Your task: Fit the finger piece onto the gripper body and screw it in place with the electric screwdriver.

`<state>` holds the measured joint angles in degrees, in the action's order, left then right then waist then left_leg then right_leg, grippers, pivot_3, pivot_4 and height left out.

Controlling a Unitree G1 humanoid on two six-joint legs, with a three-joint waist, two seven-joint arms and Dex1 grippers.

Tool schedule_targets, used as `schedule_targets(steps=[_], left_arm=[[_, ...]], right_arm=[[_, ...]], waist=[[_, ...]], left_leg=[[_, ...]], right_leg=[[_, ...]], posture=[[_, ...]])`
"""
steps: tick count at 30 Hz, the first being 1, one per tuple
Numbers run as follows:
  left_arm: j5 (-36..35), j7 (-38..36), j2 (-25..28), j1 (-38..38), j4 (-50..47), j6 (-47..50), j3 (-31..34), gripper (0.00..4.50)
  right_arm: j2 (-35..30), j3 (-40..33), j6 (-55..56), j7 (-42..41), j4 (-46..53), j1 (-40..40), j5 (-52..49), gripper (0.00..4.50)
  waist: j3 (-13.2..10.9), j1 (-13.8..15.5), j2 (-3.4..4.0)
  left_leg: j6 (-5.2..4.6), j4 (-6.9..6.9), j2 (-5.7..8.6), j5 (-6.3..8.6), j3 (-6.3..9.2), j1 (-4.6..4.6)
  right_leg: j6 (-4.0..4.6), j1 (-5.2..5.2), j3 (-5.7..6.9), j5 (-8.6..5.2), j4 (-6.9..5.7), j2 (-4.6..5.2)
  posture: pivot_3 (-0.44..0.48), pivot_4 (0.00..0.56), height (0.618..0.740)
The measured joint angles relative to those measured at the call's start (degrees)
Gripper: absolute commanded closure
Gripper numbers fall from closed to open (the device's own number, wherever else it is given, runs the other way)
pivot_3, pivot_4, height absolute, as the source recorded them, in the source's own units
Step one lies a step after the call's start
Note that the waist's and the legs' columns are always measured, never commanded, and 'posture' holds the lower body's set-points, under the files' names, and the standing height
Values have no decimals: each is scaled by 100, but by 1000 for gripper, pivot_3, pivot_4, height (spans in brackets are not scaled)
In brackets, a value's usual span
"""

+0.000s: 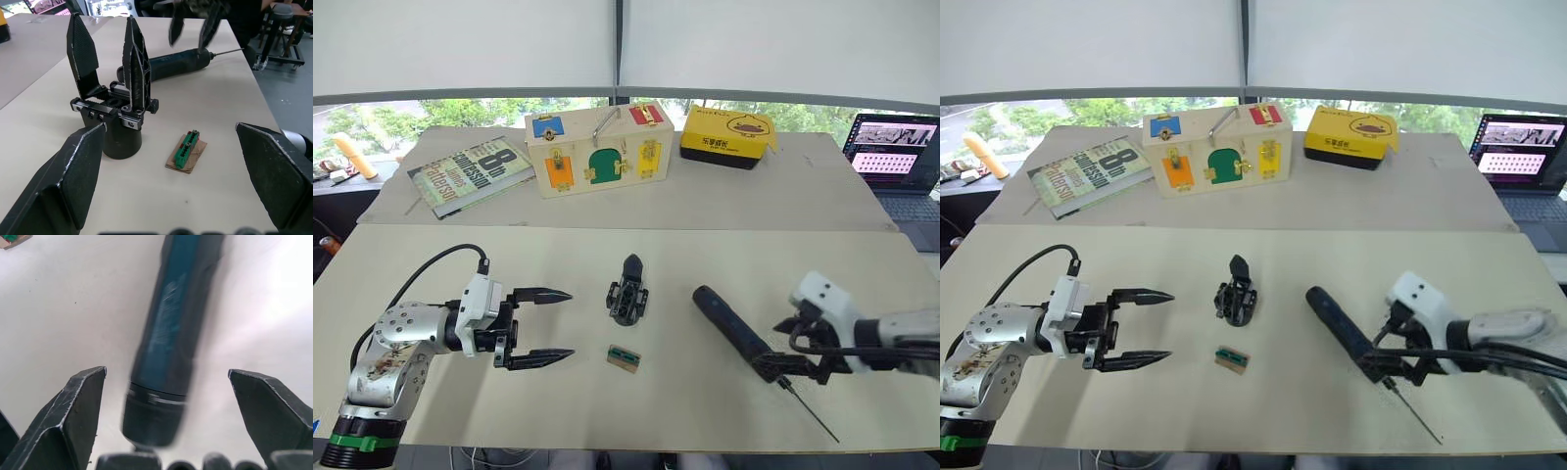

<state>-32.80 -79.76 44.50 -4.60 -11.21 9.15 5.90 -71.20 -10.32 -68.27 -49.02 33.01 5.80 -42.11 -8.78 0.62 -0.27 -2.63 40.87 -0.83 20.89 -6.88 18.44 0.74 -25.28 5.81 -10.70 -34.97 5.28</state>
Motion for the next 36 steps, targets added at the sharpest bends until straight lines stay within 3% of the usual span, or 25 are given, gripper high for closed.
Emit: schedule_targets(steps=[3,5,9,13,18,24,27,32,36], left_arm=[[42,-46,23,-30,46,-37,-37,0],[42,-49,22,-32,85,-36,-43,0],[46,-49,-10,-71,60,-46,-110,0],[46,-9,-33,-9,15,-45,-121,0],[46,32,-63,53,-60,-44,-164,0],[47,72,-94,60,-84,-44,-181,0],[47,106,-100,75,-135,-44,-183,0],[47,156,-99,122,-159,-44,-183,0],[46,157,-95,124,-182,-43,-188,0]], right_arm=[[-1102,391,-554,-352,208,257,-202,21],[-1351,784,-931,-481,365,654,-343,21],[-731,1652,-1822,-233,490,1871,-550,21],[-307,2639,-2152,277,446,2532,-161,21],[70,3528,-2238,621,124,3065,312,21],[446,3857,-2359,814,-219,3125,448,21],[470,3873,-2359,886,-241,3100,478,782],[620,3652,-2360,1145,-441,2929,515,2558],[179,3721,-1855,948,-97,2608,687,2603]], waist=[[-3,11,6],[0,3,-8],[-4,-56,-21],[-3,-68,-19],[-4,-72,-17],[-3,-85,-18],[-2,-89,-19],[9,-100,-38],[10,-36,-36]], left_leg=[[-1,-2,0,1,13,11],[0,-1,-6,1,18,12],[0,6,-3,1,19,31],[1,26,1,-1,15,87],[3,36,2,-1,15,93],[3,46,1,-1,18,92],[3,53,0,-1,22,90],[3,58,-3,-1,32,83],[3,61,-1,-1,46,86]], right_leg=[[2,-11,4,-2,2,15],[4,-13,8,-2,4,27],[6,-23,7,1,6,41],[11,-87,19,9,-15,25],[14,-86,75,13,-19,14],[14,-76,82,14,-20,15],[12,-67,86,15,-19,15],[12,-47,97,16,-15,15],[10,-41,110,14,-11,18]], posture=[[0,150,740],[0,150,740],[0,150,740],[0,150,740],[0,150,740],[0,150,740],[0,150,740],[0,150,740],[0,150,740]])
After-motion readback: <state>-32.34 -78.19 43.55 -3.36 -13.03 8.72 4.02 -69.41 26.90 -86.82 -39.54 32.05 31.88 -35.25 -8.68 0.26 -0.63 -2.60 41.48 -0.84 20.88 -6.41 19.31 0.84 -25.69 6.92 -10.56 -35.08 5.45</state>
